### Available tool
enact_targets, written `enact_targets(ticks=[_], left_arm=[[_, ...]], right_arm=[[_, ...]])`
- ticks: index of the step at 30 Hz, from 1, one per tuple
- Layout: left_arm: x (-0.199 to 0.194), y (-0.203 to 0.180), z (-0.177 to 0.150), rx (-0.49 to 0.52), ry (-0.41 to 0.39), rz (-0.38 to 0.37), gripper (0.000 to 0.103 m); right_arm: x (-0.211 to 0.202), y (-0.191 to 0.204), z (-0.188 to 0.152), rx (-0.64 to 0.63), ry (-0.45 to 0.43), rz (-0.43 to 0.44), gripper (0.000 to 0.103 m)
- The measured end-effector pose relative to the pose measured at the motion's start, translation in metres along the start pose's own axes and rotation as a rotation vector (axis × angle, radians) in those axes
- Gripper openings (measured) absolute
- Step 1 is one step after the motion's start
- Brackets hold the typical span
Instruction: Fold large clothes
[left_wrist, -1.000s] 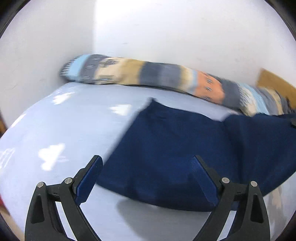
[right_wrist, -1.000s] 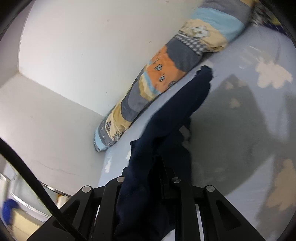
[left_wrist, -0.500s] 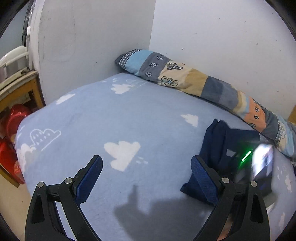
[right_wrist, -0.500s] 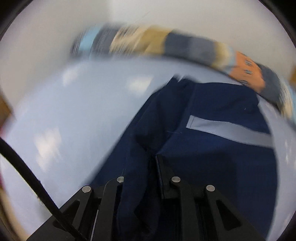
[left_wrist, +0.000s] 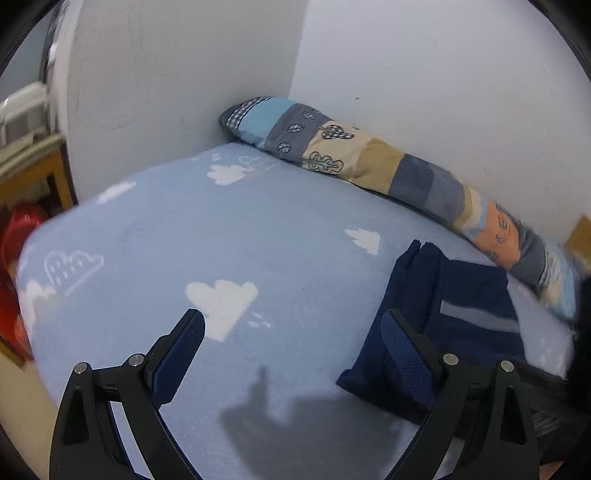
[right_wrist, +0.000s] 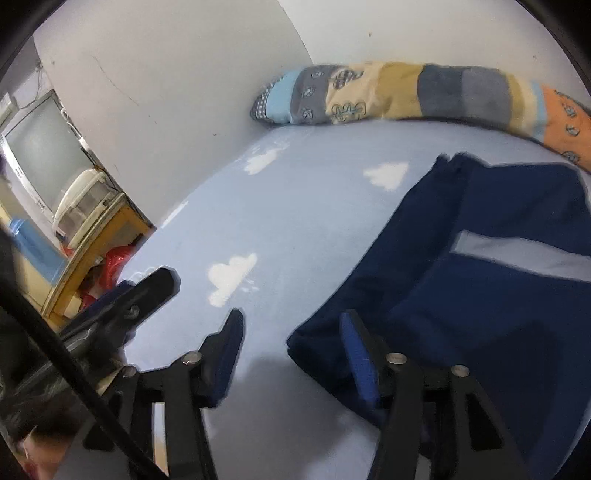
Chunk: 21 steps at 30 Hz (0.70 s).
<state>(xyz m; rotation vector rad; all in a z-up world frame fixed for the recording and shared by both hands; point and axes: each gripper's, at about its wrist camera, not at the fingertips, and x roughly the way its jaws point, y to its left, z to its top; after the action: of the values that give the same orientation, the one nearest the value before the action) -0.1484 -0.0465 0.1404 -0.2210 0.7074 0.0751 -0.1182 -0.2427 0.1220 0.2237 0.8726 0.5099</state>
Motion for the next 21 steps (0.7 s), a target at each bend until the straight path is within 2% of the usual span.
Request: enact_targets(ticks=[3,4,7,9,10,12,16,19,21], left_arm=[[0.005,-0.003,-0.001,0.005,0.007,0.005,0.096],[0.007,-0.006,-0.001,0.005,0.012,-0.001,0.096],[0.013,-0.019,-0.005,0.014,0.033,-0.05,0.096],[0.018,-0.031,-0.008,0.031,0.055,-0.103,0.096],[0.021,-0.038,-0.01,0.046,0.065,-0.129,0.096],[0.028,-0.058,-0.017,0.088,0.093,-0.183,0.096],[0.043,-0.096,-0.035,0.181,0.142,-0.284,0.096],[0.049,-0.113,-0.042,0.244,0.15,-0.272,0.096],[0.053,-0.113,-0.043,0.237,0.165,-0.267,0.096]], right_arm=[[-0.058,-0.037,0.01,0.098,-0.127,-0.003,0.057],[-0.073,-0.05,0.01,0.127,-0.152,-0.041,0.057],[-0.105,-0.079,0.005,0.164,-0.201,-0.139,0.057],[-0.117,-0.096,-0.004,0.2,-0.211,-0.166,0.049],[-0.12,-0.105,-0.01,0.215,-0.215,-0.174,0.035],[-0.124,-0.114,-0.024,0.23,-0.209,-0.219,0.024],[-0.12,-0.119,-0.052,0.236,-0.22,-0.269,0.018],[-0.107,-0.116,-0.072,0.234,-0.218,-0.303,0.016],[-0.085,-0.116,-0.079,0.256,-0.23,-0.274,0.015]])
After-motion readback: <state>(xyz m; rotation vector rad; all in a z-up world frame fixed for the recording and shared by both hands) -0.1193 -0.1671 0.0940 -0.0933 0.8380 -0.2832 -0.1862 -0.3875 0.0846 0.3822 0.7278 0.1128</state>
